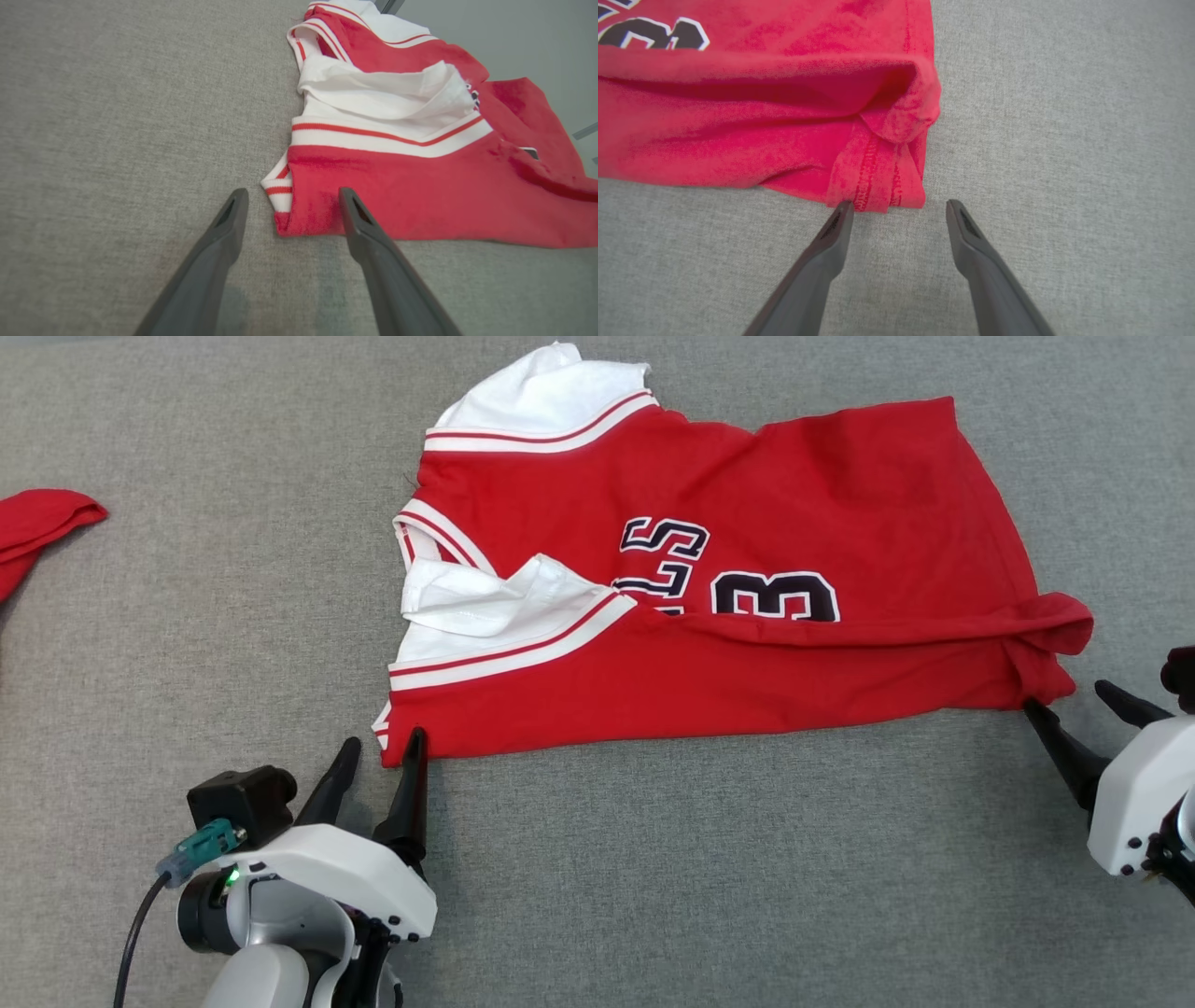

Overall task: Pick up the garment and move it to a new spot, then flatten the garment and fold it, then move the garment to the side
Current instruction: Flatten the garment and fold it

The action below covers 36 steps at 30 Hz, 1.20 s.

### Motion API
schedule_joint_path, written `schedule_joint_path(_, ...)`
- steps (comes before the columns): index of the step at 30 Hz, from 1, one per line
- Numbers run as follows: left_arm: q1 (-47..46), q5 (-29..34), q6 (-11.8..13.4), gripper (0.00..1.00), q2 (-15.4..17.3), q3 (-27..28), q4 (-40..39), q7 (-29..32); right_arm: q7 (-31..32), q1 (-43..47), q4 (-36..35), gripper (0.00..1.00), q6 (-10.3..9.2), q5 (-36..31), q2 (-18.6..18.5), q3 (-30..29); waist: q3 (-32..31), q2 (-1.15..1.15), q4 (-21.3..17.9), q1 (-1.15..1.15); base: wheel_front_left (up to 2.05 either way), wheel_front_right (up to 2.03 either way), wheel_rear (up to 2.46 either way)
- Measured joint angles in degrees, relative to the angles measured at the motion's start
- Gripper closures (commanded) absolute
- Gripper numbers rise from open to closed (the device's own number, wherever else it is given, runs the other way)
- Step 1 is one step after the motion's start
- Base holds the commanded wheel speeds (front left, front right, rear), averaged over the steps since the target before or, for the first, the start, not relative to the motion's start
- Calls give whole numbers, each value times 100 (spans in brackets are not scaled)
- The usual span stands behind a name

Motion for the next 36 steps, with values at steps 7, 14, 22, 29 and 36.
schedule_joint_path(7, -232, -93, -90, 0, -75, -148, 108, 181, 63, -320, 283, 0, 0, -33, 45, 272, 78, 0, 66, 0, 0, 0, 0)
schedule_joint_path(14, -326, -167, -145, 38, -129, -230, 311, 248, 4, -363, 482, 16, 0, -23, 10, 397, 84, 0, 44, 0, 0, 0, 0)
schedule_joint_path(22, -348, -426, -398, 100, -77, -281, 415, 432, -40, -433, 510, 100, 1, 435, -252, 955, 24, 0, -36, 0, 0, 0, 0)
schedule_joint_path(29, 215, -580, -392, 100, 303, -120, -312, 672, 65, -63, -347, 100, 1, 1995, -1596, 1849, -234, 0, -51, 0, 0, 0, 0)
schedule_joint_path(36, 1405, -678, -144, 100, 423, -246, -1312, 925, 343, 461, -659, 100, 1, 2945, -2735, 2191, -373, 0, -83, 0, 0, 0, 0)
